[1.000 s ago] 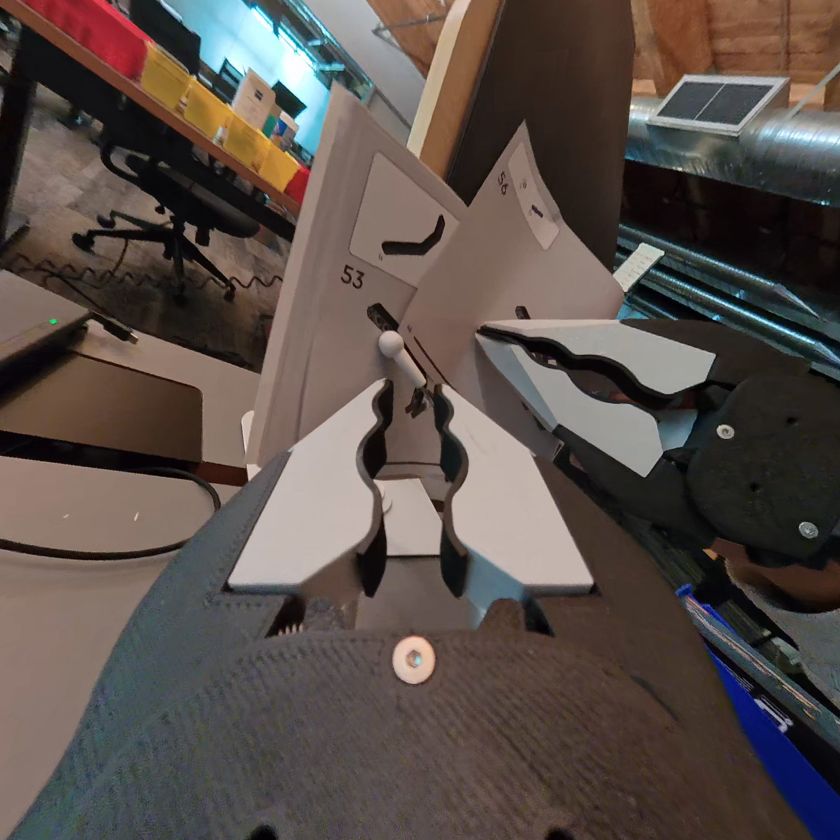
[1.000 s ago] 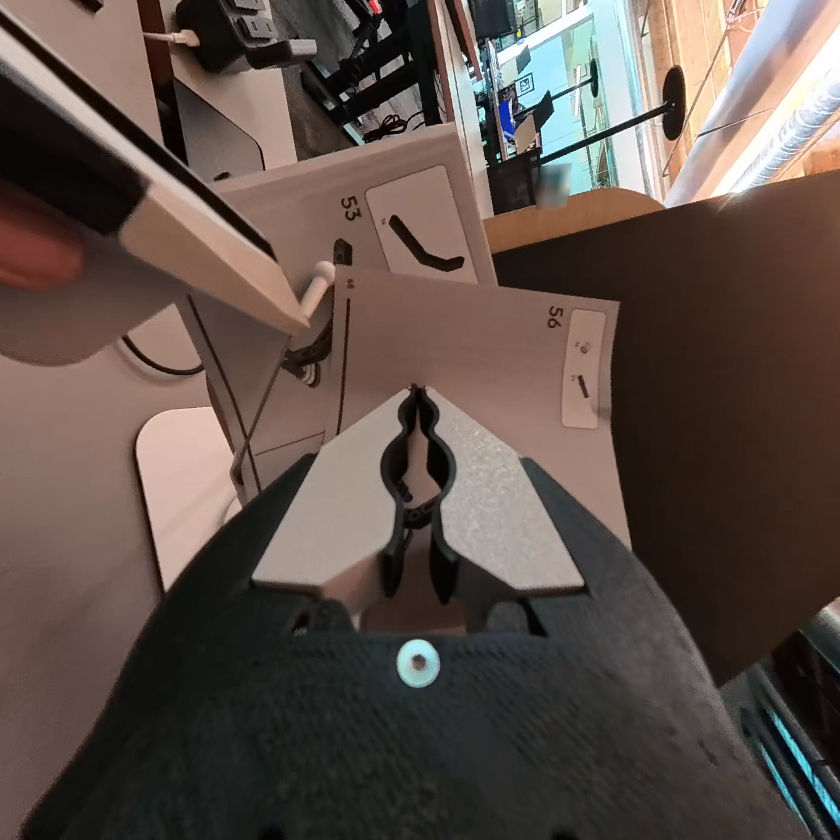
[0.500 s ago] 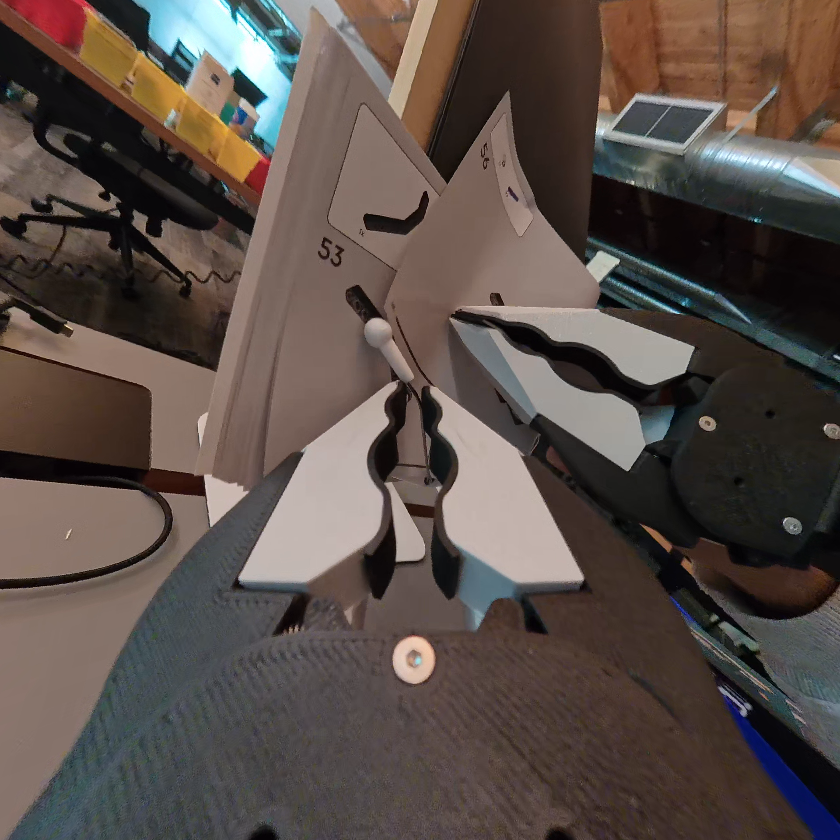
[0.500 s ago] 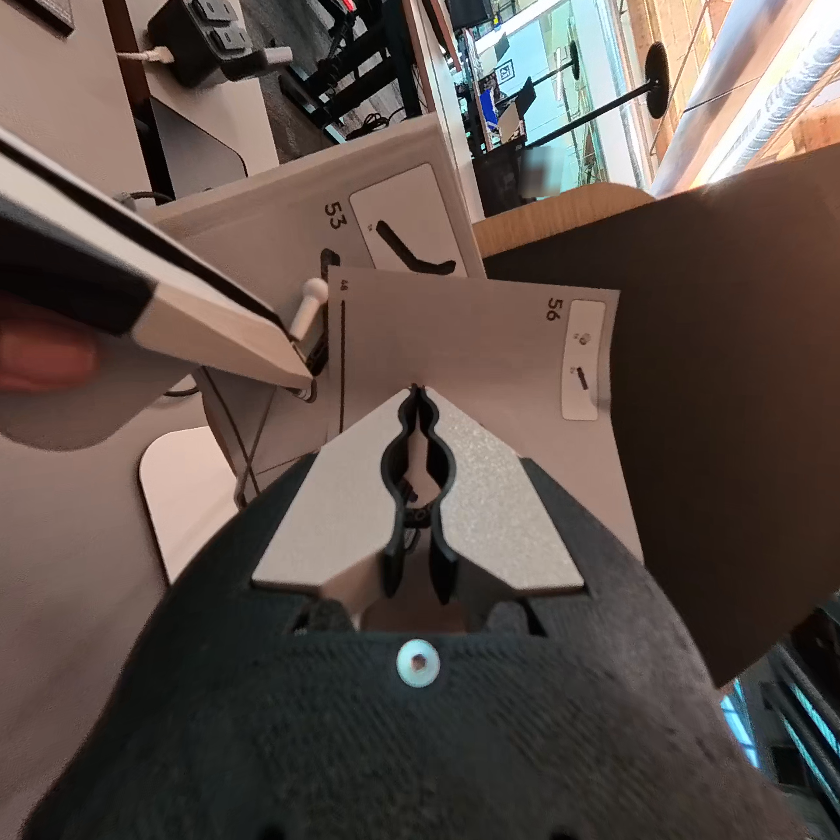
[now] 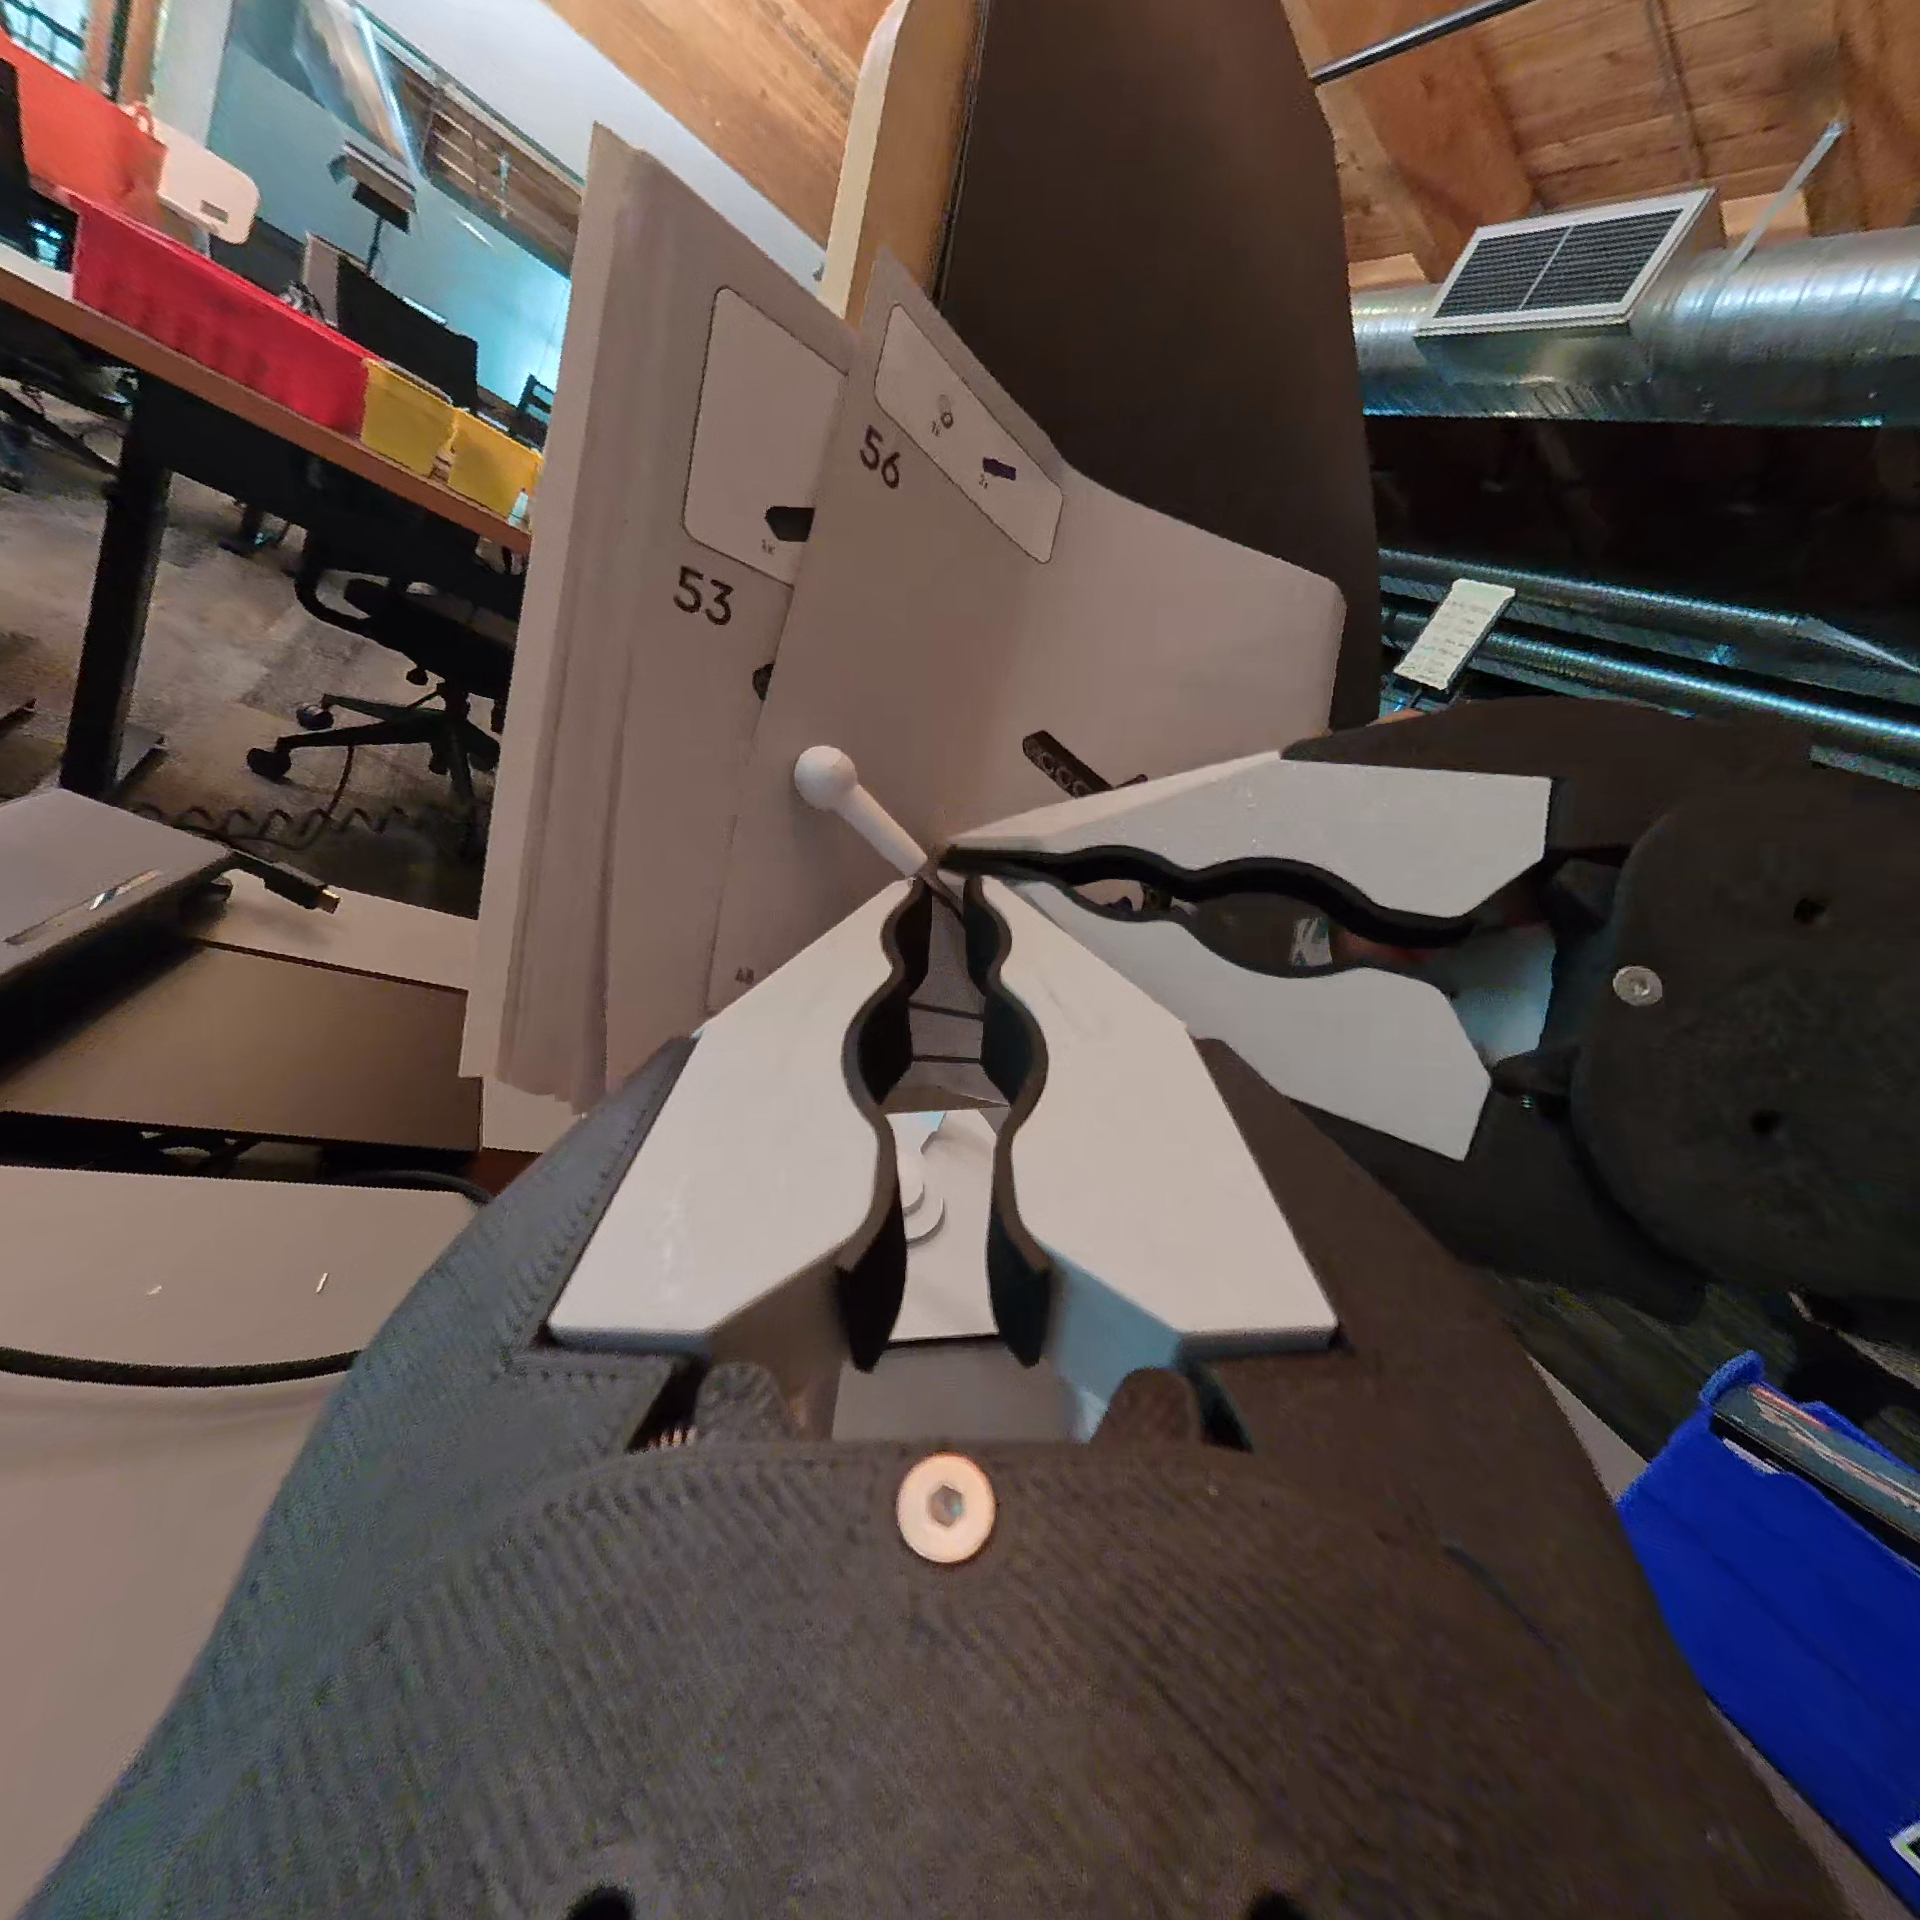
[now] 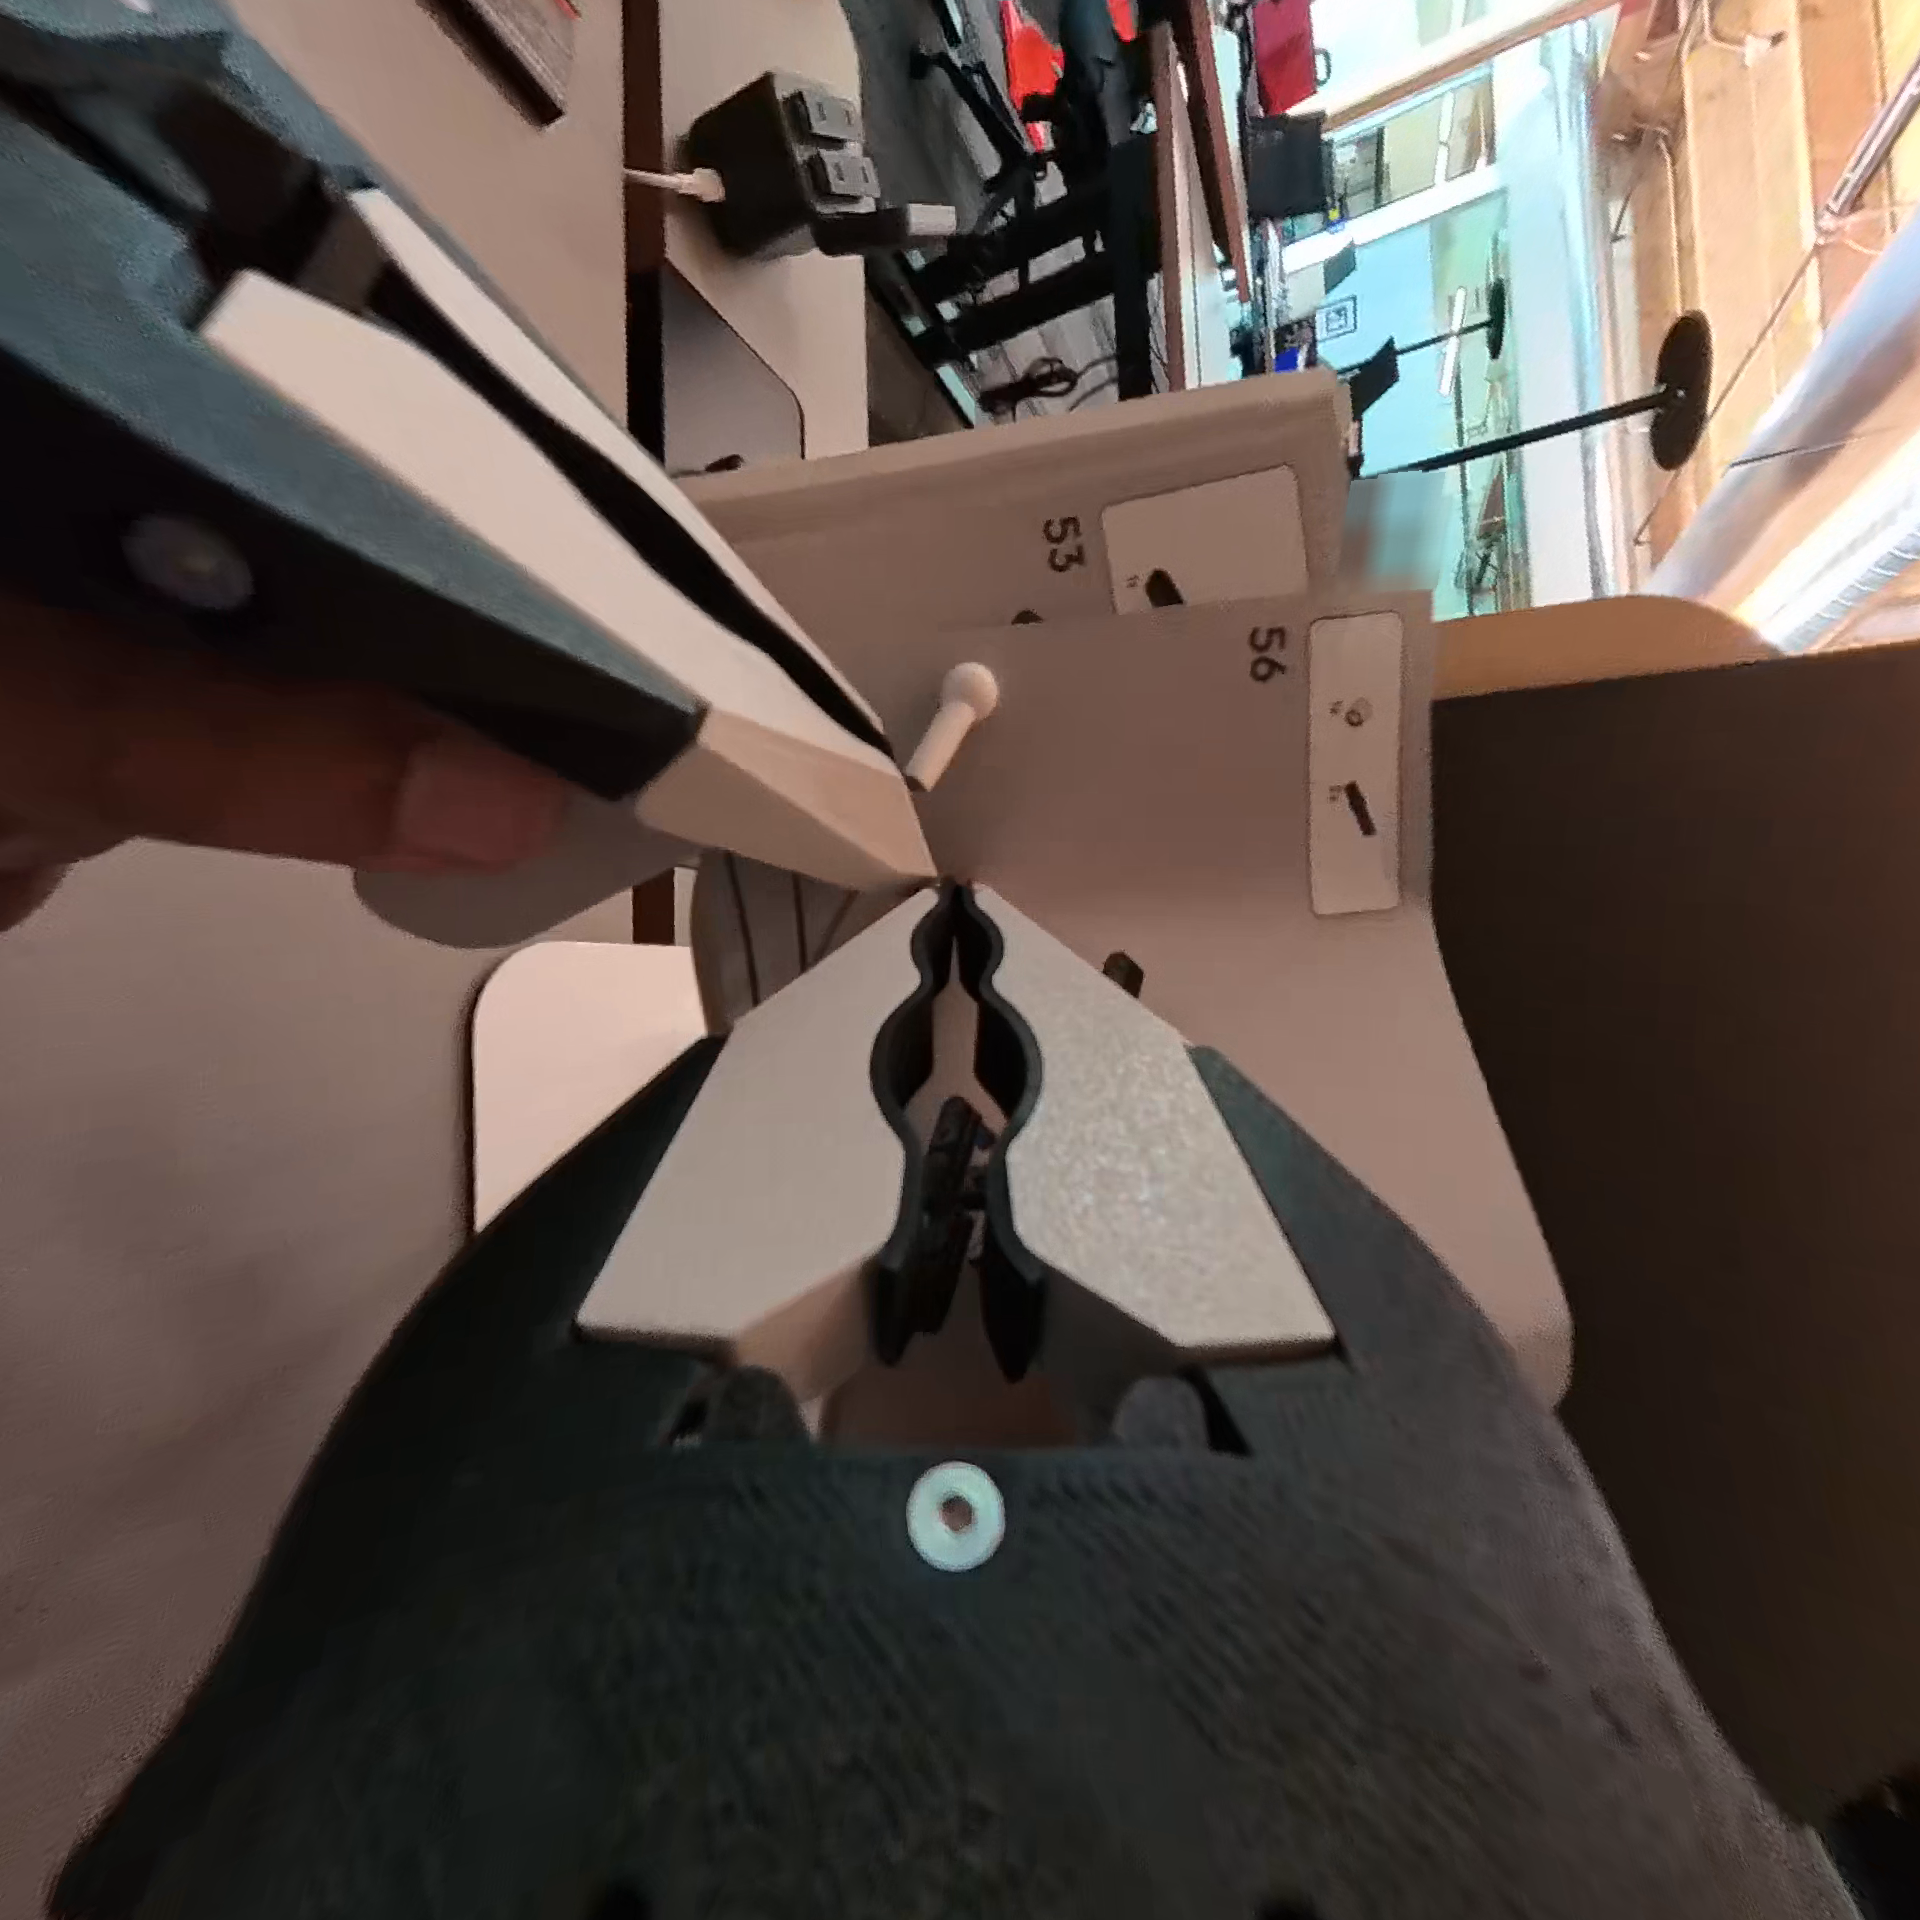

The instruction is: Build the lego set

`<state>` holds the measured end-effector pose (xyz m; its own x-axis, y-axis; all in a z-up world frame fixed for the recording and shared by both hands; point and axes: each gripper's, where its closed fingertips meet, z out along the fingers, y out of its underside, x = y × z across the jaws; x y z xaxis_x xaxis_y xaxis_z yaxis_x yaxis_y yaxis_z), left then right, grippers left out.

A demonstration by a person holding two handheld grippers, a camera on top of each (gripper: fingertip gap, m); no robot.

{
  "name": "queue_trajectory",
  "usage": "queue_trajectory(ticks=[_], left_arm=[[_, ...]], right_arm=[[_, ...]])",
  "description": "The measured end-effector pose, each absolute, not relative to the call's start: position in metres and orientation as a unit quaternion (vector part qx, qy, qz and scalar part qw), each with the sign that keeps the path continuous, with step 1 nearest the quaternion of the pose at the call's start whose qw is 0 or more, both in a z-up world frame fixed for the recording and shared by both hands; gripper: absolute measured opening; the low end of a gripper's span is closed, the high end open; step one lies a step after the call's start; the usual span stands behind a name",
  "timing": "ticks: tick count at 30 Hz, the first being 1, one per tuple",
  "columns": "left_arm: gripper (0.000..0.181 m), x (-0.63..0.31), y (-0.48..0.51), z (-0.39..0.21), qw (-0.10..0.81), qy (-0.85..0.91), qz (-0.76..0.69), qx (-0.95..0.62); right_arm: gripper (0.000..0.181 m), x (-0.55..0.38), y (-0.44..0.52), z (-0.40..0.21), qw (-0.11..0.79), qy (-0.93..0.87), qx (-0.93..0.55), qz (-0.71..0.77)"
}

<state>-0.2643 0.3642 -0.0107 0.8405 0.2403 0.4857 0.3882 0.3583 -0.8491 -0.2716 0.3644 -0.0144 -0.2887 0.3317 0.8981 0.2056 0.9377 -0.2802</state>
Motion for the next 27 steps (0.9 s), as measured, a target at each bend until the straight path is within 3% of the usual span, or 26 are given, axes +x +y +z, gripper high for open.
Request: queue_trajectory(ticks=[10, 15, 27], left_arm=[[0.004, -0.266, 0.365, -0.012, 0.772, -0.282, -0.063, -0.567], [0.004, -0.264, 0.365, -0.01, 0.775, -0.283, -0.063, -0.561], [0.004, -0.265, 0.367, -0.009, 0.772, -0.283, -0.079, -0.564]], right_arm=[[0.0, -0.247, 0.364, 0.024, 0.6, -0.78, -0.154, 0.093], [0.0, -0.246, 0.404, 0.008, 0.574, -0.786, -0.228, 0.033], [0.0, -0.273, 0.375, -0.002, 0.565, -0.795, -0.213, 0.056]])
